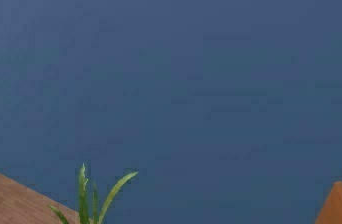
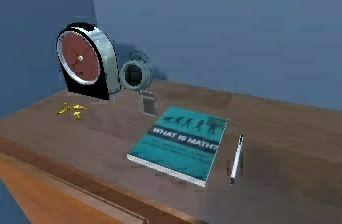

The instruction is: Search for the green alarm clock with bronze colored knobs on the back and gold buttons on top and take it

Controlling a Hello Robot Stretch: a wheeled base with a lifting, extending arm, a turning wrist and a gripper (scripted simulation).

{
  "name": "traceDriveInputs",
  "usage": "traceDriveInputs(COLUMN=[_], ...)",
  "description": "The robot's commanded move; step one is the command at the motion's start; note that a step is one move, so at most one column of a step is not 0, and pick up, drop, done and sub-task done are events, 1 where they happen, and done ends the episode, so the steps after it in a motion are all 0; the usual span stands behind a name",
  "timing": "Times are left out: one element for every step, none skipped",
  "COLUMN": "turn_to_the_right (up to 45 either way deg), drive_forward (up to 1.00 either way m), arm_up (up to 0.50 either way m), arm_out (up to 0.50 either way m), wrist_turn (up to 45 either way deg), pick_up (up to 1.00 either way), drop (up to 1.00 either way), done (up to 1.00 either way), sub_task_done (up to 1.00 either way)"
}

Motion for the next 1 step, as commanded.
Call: traceDriveInputs(turn_to_the_right=[0.0], drive_forward=[0.00], arm_up=[0.38], arm_out=[0.00], wrist_turn=[0.0], pick_up=[0.00], drop=[0.00], done=[0.00], sub_task_done=[0.00])
